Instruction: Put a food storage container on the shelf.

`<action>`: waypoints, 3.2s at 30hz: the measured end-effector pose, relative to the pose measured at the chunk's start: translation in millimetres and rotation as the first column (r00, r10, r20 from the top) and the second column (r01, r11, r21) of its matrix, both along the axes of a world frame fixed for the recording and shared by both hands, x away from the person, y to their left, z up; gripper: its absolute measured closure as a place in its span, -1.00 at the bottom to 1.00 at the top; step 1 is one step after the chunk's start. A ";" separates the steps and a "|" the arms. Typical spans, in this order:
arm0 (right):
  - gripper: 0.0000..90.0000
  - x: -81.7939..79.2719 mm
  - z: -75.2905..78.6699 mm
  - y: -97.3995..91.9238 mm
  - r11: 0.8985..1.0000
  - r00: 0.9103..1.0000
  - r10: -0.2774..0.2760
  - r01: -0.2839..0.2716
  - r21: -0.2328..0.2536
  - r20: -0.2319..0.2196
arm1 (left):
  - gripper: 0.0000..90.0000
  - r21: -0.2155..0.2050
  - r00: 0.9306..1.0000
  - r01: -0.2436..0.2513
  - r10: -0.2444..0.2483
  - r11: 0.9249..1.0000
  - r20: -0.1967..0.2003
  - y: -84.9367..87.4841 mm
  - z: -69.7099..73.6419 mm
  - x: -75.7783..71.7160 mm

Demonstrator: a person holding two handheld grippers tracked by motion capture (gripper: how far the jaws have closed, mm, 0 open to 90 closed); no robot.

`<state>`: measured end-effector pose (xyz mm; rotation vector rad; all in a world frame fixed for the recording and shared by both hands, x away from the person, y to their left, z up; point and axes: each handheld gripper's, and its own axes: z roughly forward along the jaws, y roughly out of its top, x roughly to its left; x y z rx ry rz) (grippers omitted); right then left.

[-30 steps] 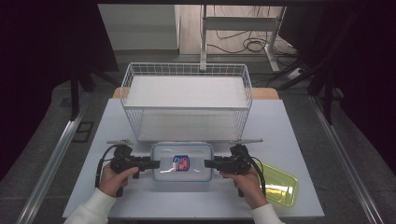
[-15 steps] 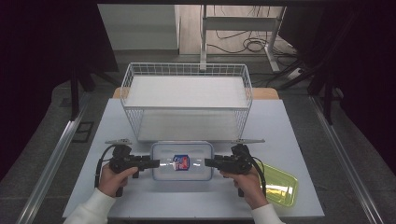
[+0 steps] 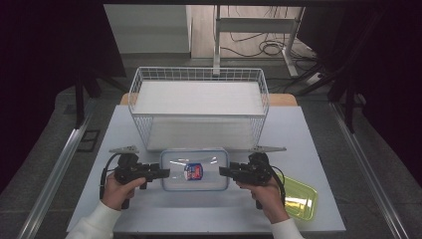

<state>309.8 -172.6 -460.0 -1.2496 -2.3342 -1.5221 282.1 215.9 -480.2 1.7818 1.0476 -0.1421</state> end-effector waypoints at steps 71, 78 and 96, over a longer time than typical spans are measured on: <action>0.15 10.9 158.4 -4.3 0.998 0.972 -0.044 0.052 -0.028 0.231 | 0.08 -0.038 0.981 0.041 -0.033 0.998 0.192 -6.7 137.4 35.7; 0.15 25.3 168.4 -0.7 0.999 0.971 -0.037 0.043 -0.020 0.235 | 0.08 -0.030 0.979 0.030 -0.024 0.999 0.203 -2.1 150.0 46.7; 0.15 76.3 176.1 7.0 0.998 0.979 -0.056 0.052 0.026 0.197 | 0.09 0.000 0.984 0.013 -0.013 1.000 0.179 5.8 171.0 93.8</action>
